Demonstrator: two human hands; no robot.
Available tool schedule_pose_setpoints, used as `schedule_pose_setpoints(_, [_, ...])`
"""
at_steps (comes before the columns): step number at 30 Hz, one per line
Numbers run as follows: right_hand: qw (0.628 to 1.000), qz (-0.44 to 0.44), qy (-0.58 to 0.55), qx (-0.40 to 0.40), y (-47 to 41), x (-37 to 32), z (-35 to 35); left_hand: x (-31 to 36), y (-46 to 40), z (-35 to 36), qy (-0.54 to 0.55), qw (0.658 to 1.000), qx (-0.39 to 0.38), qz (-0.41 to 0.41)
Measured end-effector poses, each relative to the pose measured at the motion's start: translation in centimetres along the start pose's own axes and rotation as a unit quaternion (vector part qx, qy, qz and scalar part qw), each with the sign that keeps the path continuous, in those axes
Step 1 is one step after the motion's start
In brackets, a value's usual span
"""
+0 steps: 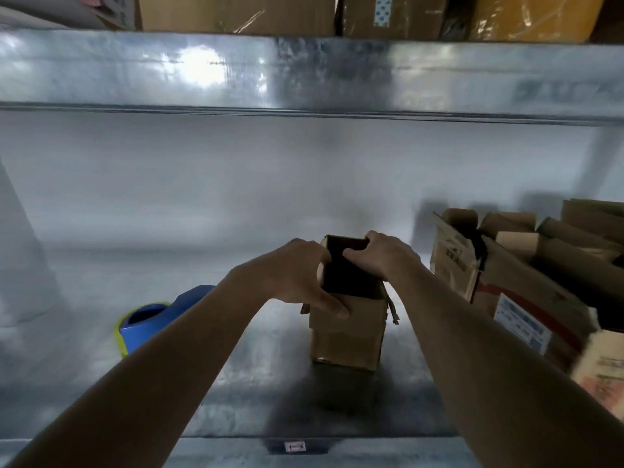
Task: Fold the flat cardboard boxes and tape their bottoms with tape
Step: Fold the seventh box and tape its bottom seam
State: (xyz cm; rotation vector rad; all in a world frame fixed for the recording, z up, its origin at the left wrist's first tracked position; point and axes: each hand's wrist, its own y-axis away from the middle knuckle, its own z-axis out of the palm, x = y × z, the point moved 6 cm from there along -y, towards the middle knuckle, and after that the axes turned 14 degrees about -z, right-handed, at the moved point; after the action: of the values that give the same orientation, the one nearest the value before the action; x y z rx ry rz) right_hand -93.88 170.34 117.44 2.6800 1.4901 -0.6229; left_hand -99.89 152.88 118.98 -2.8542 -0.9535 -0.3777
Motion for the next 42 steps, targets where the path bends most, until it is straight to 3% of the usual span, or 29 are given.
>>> schedule_pose_setpoints(4, [1.0,0.016,0.003,-0.016,-0.4,-0.1,0.3,-0.2,0.0,0.6,0.052,0.997,0.004,0.053])
schedule_pose_setpoints(9, [0.996,0.001,-0.085,0.004,0.3,-0.4,0.0,-1.0,-1.5,1.6,0.066,0.996,0.036,0.049])
schedule_pose_setpoints(14, [0.992,-0.057,-0.072,0.084,2.3,0.1,-1.6,-0.1,-3.0,2.0,0.102,0.991,0.087,0.018])
schedule_pose_setpoints(19, [0.987,-0.035,-0.095,0.122,4.2,2.9,-2.8,2.9,-4.7,2.9,0.101,0.987,0.12,0.032])
schedule_pose_setpoints(34, [0.975,-0.075,0.06,0.202,5.4,8.9,-4.0,10.8,-9.0,6.7,0.112,0.977,0.172,0.055])
schedule_pose_setpoints(42, [0.968,-0.089,0.088,0.217,5.9,9.8,-4.5,12.3,-7.7,7.0,0.118,0.982,0.146,0.029])
